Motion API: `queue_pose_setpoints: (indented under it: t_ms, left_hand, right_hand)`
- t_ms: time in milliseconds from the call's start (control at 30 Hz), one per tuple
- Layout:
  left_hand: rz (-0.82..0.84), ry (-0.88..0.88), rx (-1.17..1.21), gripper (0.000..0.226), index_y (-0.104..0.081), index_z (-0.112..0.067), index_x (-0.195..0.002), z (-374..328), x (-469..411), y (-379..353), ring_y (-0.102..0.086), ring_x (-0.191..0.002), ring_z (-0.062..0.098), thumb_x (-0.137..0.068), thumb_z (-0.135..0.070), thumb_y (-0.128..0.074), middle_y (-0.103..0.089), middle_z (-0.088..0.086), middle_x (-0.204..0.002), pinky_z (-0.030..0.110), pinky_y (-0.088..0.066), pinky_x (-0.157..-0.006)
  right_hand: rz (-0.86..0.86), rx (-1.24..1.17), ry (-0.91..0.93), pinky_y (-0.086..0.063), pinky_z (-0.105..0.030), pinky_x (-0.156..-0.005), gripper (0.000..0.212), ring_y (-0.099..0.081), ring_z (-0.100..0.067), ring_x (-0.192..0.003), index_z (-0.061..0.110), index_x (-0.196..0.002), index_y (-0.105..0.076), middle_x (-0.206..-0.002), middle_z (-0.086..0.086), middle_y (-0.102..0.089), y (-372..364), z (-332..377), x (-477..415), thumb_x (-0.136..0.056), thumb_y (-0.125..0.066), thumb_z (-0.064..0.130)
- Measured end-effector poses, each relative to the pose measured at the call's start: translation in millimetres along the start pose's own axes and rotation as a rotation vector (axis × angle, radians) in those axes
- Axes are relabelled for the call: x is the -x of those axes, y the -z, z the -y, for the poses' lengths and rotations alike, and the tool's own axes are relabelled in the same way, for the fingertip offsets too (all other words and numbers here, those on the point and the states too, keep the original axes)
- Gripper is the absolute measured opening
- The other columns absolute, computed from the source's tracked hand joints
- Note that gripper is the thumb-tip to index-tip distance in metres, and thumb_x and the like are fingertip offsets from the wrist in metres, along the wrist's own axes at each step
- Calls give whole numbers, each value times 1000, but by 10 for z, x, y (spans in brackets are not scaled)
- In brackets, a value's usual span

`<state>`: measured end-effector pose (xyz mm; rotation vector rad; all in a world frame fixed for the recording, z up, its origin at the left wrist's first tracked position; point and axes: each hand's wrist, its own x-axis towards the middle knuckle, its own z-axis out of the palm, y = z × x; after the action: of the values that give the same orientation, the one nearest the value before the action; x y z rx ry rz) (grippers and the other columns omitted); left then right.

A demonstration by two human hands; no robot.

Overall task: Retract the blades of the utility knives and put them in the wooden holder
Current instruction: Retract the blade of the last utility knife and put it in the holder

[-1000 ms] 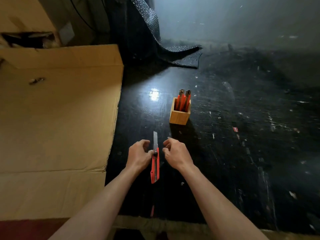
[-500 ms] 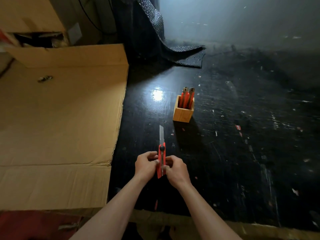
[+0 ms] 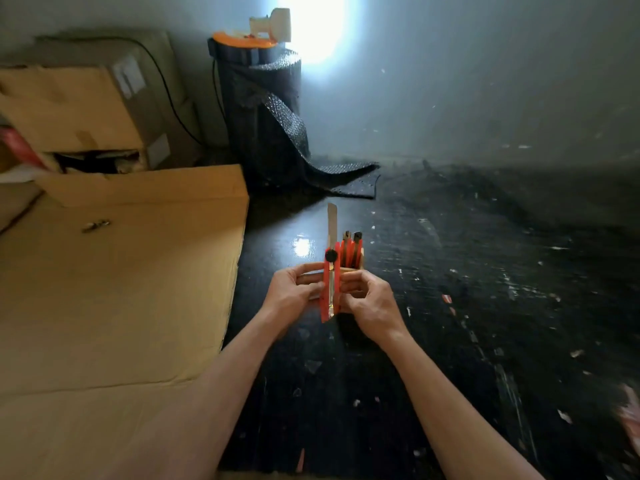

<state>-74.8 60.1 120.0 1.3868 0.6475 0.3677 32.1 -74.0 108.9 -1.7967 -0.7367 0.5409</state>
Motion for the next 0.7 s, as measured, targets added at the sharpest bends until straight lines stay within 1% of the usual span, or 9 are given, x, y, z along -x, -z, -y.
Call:
queue_pose_setpoints:
  t_ms: [67, 133, 233, 300, 367, 433, 533, 700]
  left_hand:
    - [2, -37, 40, 38, -66, 2, -126, -225, -14, -56, -80, -79, 19, -92, 18, -58, -75, 21, -111, 33, -66, -70]
    - [7, -82, 68, 39, -65, 5, -127, -413, -17, -110, -80, -76, 18, -91, 20, -57, -76, 20, -105, 34, -66, -70]
    - [37, -148, 73, 39, -68, 1, -124, -645, 3, -169, -80, -79, 19, -92, 19, -56, -81, 10, -96, 34, -66, -70]
    - [58, -187, 56, 39, -70, -3, -121, -770, 31, -205, -80, -82, 19, -93, 19, -55, -82, 4, -93, 32, -65, -71]
    - [66, -209, 52, 40, -69, -2, -122, -883, 52, -243, -80, -83, 17, -92, 20, -55, -83, 1, -91, 31, -65, -71]
    - [64, -230, 45, 40, -69, 0, -123, -968, 71, -278, -80, -81, 17, -92, 20, -55, -82, 2, -91, 30, -65, -70]
    - [40, -257, 63, 40, -69, 1, -124, -1055, 95, -305, -80, -78, 16, -91, 20, -58, -81, 4, -91, 29, -65, -67]
    - [28, -240, 88, 42, -70, -2, -125, -1125, 81, -303, -81, -81, 18, -90, 19, -59, -83, 1, -93, 29, -64, -66]
  right_hand:
    - [-14, 17, 67, -64, -45, -80, 27, -75, -16, -91, 12, -111, -68, -97, -3, -76, 115, 200, -70, -86, -78, 13]
    - [-67, 42, 146, -64, -44, -79, 31, -75, -15, -89, 13, -120, -63, -99, -3, -74, 212, 423, -120, -90, -73, 17]
    - [-148, 136, 263, -63, -34, -77, 37, -73, -11, -88, 24, -134, -55, -104, -2, -72, 334, 738, -216, -98, -63, 19]
    - [-185, 254, 352, -57, -26, -82, 34, -68, -11, -96, 26, -133, -58, -114, -2, -70, 420, 914, -259, -100, -59, 17]
    - [-208, 343, 408, -50, -17, -82, 28, -64, -10, -99, 24, -127, -63, -119, -3, -68, 504, 1036, -294, -100, -60, 18]
    - [-209, 378, 412, -43, -9, -78, 22, -61, -8, -96, 21, -121, -68, -119, -3, -68, 555, 1102, -296, -100, -61, 18]
    - [-188, 405, 395, -41, -6, -73, 17, -60, -6, -95, 18, -113, -71, -117, -1, -68, 568, 1110, -255, -99, -62, 20]
    - [-201, 344, 362, -40, -1, -65, 21, -57, -2, -98, 17, -117, -70, -119, 1, -68, 535, 1041, -147, -98, -64, 20]
